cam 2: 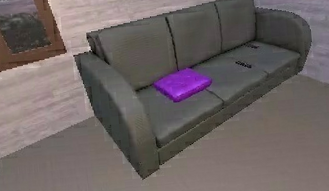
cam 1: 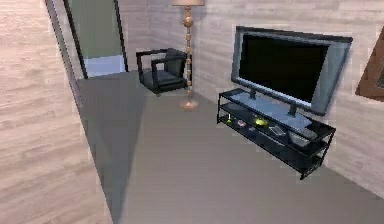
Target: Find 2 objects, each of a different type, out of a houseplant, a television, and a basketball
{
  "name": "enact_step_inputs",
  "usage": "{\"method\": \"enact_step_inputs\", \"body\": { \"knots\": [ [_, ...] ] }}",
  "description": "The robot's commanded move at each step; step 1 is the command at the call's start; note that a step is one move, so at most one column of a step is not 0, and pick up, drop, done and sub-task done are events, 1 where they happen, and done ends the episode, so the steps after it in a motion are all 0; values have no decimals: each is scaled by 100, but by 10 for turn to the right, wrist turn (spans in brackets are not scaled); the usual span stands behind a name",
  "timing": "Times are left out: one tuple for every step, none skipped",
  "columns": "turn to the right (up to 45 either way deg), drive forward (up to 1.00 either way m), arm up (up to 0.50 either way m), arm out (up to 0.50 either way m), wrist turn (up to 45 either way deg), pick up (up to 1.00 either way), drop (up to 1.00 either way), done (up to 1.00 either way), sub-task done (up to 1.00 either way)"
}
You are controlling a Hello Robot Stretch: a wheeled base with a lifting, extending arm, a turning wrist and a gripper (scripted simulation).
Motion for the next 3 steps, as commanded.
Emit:
{"method": "enact_step_inputs", "body": {
  "knots": [
    [420,0,0,0,0,0,0,0,0],
    [0,100,0,0,0,0,0,0,0],
    [30,0,0,0,0,0,0,0,0]
  ]
}}
